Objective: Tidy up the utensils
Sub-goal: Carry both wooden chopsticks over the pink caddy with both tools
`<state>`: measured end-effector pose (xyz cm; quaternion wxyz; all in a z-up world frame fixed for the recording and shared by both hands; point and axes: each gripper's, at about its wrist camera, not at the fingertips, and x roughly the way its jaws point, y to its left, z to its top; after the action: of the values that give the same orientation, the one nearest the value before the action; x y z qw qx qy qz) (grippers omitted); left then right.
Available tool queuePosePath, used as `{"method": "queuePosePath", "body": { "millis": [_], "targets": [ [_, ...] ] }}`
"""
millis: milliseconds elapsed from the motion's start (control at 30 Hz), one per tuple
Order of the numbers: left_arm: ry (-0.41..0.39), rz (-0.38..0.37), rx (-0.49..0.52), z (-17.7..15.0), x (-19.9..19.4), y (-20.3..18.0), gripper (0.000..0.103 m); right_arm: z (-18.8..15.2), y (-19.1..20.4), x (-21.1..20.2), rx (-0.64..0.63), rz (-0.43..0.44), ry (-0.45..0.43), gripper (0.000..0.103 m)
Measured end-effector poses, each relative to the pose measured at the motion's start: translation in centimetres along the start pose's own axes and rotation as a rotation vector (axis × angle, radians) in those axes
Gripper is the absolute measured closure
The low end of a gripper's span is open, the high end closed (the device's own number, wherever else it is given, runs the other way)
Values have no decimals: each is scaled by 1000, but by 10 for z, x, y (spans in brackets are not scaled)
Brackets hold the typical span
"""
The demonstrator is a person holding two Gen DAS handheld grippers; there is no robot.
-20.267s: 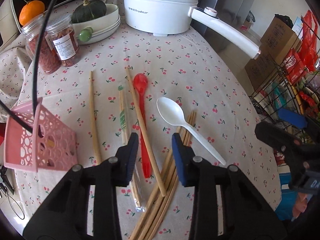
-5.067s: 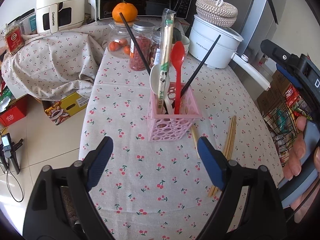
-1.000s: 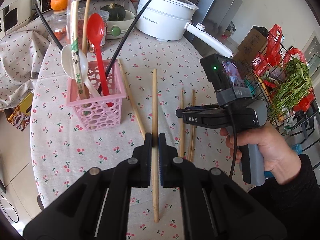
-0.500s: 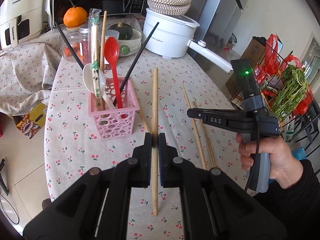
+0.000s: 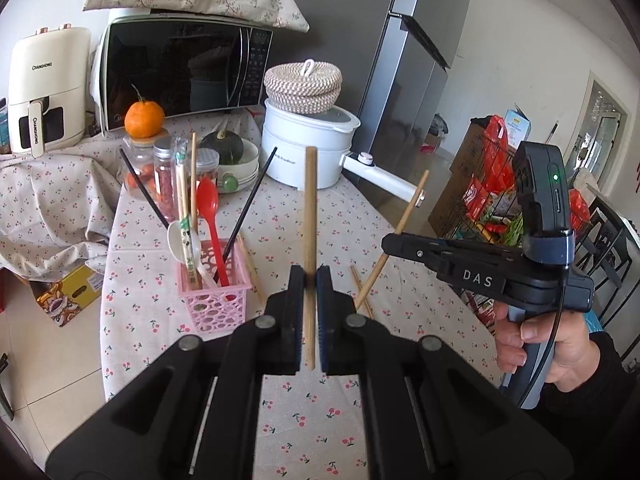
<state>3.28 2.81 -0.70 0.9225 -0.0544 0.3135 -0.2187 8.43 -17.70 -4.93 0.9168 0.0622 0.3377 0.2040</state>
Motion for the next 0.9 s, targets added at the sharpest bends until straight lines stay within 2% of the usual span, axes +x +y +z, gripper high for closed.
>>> {"method": "queuePosePath", "body": {
  "millis": [300, 567, 700, 900],
  "targets": [
    [-159, 19, -25, 22, -30, 8, 96, 26, 14, -37, -6, 71, -129, 97],
    [-271, 56, -68, 40, -46, 23, 96, 39, 20, -37, 10, 114, -159, 97],
    [-297, 80, -81, 47, -46, 28, 96, 43, 19, -30, 19, 127, -159, 97],
    [-273, 138, -90, 49, -28, 39, 96, 46, 17, -21, 32, 134, -148, 97]
  ]
}}
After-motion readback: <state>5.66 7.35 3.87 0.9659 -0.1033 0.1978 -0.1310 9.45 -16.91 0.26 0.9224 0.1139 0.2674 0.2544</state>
